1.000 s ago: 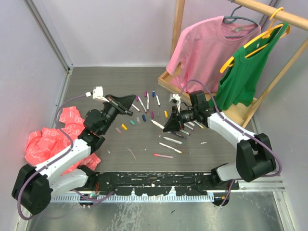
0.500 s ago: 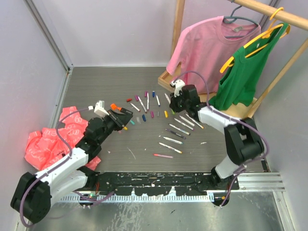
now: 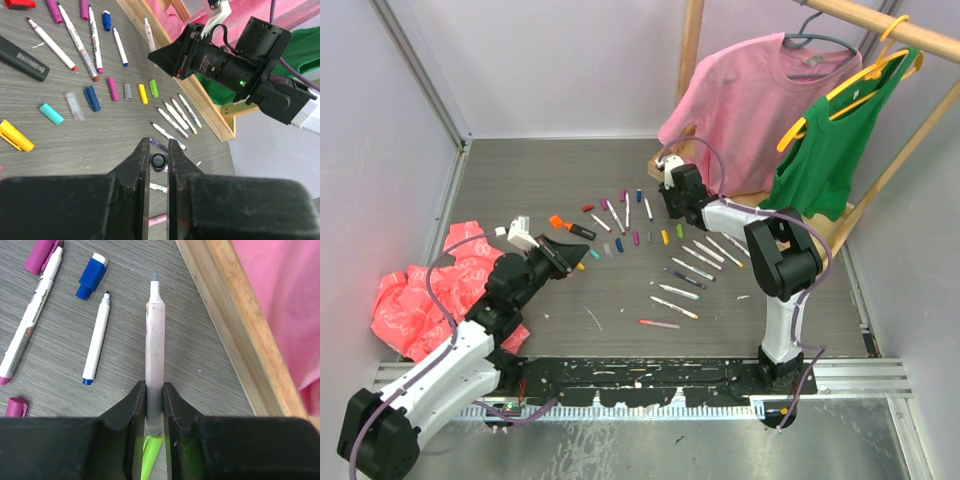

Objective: Open the pen caps
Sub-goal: Place the pen at the center of the board.

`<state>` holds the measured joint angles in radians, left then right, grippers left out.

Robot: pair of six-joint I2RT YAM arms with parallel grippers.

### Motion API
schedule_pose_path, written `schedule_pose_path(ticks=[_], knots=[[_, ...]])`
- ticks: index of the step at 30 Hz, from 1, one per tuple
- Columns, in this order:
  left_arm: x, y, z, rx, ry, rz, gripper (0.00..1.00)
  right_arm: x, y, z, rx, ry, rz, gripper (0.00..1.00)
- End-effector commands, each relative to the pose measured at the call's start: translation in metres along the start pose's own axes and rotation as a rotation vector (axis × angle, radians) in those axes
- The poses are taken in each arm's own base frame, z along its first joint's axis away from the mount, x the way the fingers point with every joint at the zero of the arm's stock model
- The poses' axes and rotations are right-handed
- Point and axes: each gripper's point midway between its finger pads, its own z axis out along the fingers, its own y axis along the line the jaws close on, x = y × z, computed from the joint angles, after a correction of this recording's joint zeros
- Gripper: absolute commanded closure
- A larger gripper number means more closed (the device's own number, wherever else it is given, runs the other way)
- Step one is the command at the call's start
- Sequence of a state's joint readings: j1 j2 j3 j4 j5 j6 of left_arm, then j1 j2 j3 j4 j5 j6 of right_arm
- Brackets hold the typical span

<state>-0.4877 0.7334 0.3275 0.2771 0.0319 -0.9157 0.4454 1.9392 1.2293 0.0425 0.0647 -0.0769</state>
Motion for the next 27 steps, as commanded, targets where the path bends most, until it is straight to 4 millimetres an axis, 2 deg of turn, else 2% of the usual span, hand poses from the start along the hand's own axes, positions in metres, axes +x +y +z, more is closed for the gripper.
schedule_pose_path(ticks=[1, 12, 15, 21, 27], knots=[[-0.006, -0.002, -0.003, 0.007, -0.018, 0.038, 0.97, -0.020, 0.000, 0.007, 0.011, -0.030, -0.013, 0.89], [-0.006, -0.002, -0.005, 0.005, -0.018, 0.039, 0.97, 0.000, 0.001, 0.016, 0.005, 0.048, -0.010, 0.78], [-0.006, -0.003, -0.005, 0.008, -0.015, 0.037, 0.97, 0.000, 0.001, 0.015, 0.001, 0.053, -0.011, 0.75], [-0.005, -0.005, -0.003, 0.016, -0.006, 0.031, 0.97, -0.017, 0.002, 0.001, -0.015, 0.017, -0.008, 0.64], [-0.004, -0.012, 0.006, 0.034, 0.016, 0.031, 1.00, -0.040, 0.001, -0.024, -0.028, -0.043, -0.003, 0.63]])
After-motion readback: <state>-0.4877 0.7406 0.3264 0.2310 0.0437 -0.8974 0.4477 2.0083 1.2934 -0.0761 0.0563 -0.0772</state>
